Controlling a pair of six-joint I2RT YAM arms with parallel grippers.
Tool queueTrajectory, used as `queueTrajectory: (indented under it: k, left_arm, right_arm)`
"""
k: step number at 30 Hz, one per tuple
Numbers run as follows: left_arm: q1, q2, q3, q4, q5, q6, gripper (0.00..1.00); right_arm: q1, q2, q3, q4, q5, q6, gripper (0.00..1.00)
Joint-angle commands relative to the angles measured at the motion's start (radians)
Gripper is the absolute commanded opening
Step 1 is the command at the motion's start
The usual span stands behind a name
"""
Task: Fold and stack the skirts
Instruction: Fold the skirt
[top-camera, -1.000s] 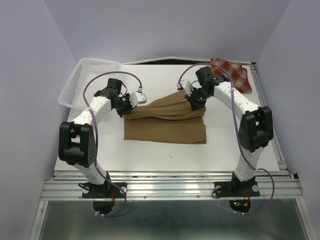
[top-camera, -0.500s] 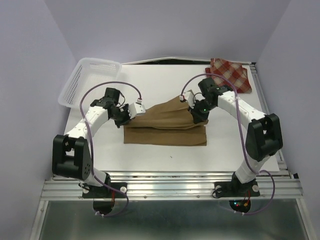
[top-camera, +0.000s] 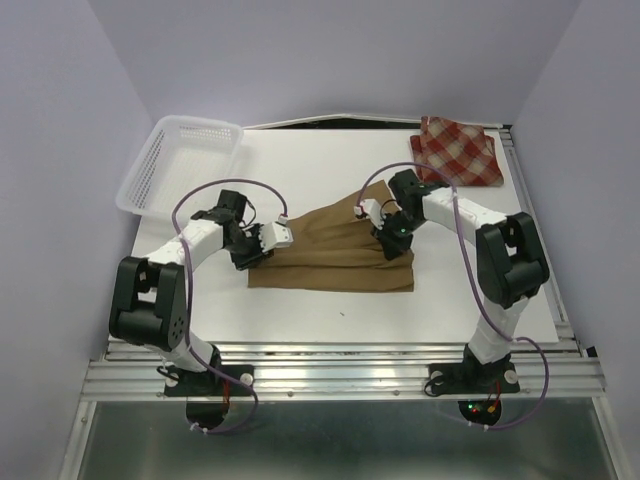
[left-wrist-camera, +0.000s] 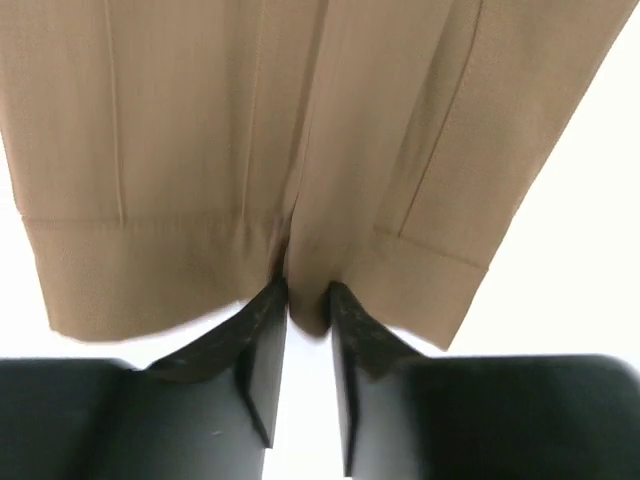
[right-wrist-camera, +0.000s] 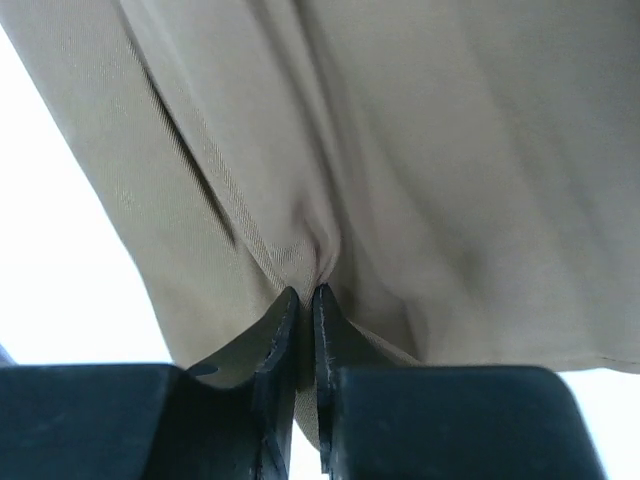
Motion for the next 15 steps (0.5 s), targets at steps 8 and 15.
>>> queueTrajectory:
  k: [8,15]
  left_arm:
    - [0.007,-0.457,-0.07,-0.223,0.009,0.157,0.72]
    - [-0.012,-0.344,-0.008,-0.157,0.044,-0.06,0.62]
  right_arm:
    - [-0.018,-0.232,0.045,-0.239,-0.014,-0.066,0.76]
    - [-0.018,-0.177,0.145,-0.244,-0.084,0.035,0.65]
